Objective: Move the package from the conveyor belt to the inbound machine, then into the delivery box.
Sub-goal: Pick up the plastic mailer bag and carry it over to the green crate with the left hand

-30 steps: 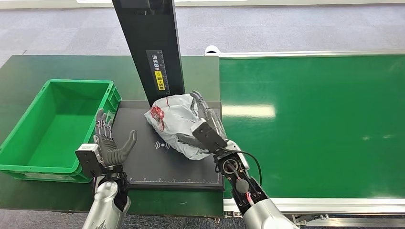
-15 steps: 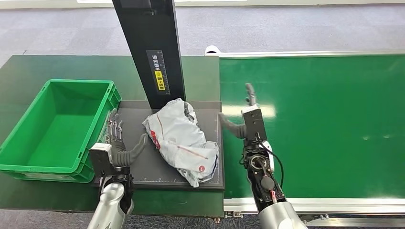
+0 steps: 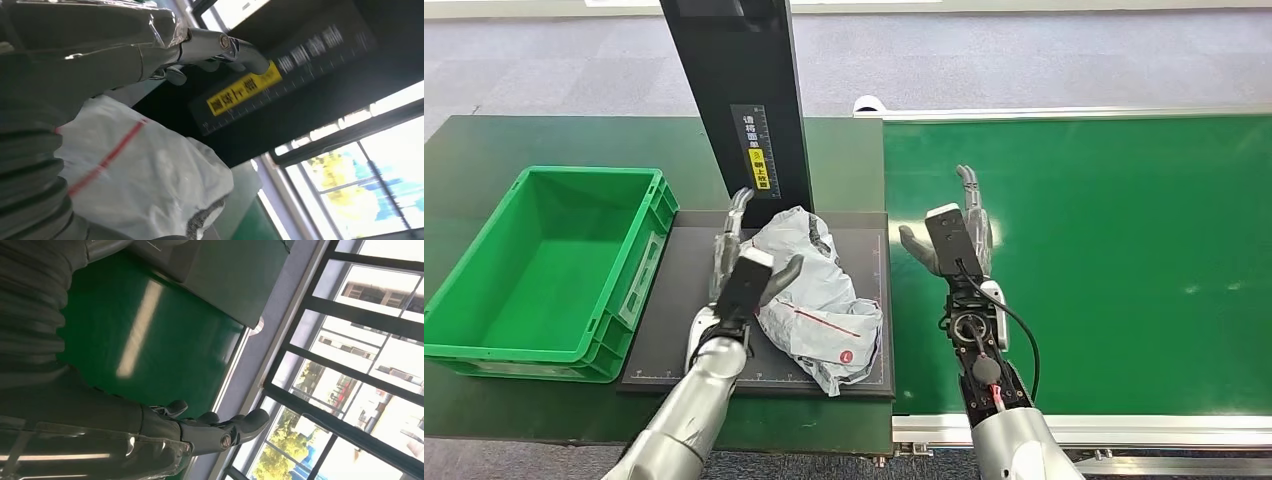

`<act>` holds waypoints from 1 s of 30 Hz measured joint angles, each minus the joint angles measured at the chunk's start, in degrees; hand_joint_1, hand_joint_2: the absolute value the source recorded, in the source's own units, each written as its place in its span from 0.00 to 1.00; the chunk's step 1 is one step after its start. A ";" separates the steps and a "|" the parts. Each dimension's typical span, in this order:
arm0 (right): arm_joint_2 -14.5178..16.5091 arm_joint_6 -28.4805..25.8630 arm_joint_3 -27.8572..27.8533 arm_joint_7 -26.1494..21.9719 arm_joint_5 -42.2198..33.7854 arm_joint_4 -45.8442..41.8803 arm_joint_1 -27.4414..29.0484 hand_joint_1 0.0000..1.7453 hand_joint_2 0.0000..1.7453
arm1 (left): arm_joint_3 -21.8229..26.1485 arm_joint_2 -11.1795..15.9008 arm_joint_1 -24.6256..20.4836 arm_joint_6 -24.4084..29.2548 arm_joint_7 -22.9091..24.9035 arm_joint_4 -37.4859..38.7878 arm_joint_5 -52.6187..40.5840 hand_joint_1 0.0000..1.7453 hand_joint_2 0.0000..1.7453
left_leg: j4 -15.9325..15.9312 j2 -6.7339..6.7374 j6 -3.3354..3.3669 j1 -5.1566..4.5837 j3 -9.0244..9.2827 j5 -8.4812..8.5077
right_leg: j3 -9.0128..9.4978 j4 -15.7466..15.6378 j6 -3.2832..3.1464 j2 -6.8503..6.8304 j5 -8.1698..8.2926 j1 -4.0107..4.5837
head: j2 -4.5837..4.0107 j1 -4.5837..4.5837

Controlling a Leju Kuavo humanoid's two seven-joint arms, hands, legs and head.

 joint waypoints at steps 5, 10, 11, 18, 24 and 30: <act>0.92 0.66 -0.02 0.91 1.76 1.29 -0.68 0.00 1.00 | -5.28 -1.18 -6.88 2.58 7.91 11.13 -10.24 0.00 1.00 | 0.01 0.02 0.00 0.00 -0.02 0.00 | -0.02 0.00 0.00 0.01 0.00 0.00 | -0.01 -0.01; 1.09 1.32 -0.13 1.55 2.73 2.11 -0.98 0.00 1.00 | -8.11 -1.40 -9.33 -0.42 14.88 17.39 -16.50 0.01 1.00 | 0.00 0.00 0.00 0.00 -0.05 -0.01 | -0.04 0.00 0.00 0.01 -0.01 0.00 | -0.01 -0.02; 1.12 1.56 -0.16 1.70 2.99 2.20 -1.00 0.00 1.00 | -8.58 -1.40 -9.56 -1.59 16.41 18.44 -17.91 0.25 1.00 | 0.00 0.00 0.00 0.00 -0.05 -0.01 | -0.04 0.00 0.00 0.01 -0.01 0.00 | -0.01 -0.02; 1.23 5.78 -0.62 2.42 3.49 2.81 -1.00 0.00 1.00 | -9.19 -1.38 -10.09 -4.27 19.38 22.53 -22.03 1.00 1.00 | 0.00 0.00 0.00 0.00 -0.02 0.00 | 0.01 0.00 0.00 0.00 0.00 0.00 | 0.00 -0.01; 2.24 14.01 -2.32 0.81 -4.38 5.20 -1.31 0.00 1.00 | -8.86 -1.42 -10.14 -4.16 19.10 23.00 -23.67 1.00 1.00 | 0.00 -0.03 0.00 0.00 0.00 0.00 | 0.03 0.00 0.00 0.00 0.00 0.00 | 0.00 -0.02; 3.66 17.45 -3.92 -2.05 -8.87 8.63 -1.89 0.00 1.00 | -7.51 -1.86 -10.03 -3.91 15.13 23.02 -22.71 1.00 1.00 | 0.00 -0.07 0.00 0.00 0.00 0.00 | 0.04 0.01 0.00 -0.01 0.00 0.00 | 0.00 -0.01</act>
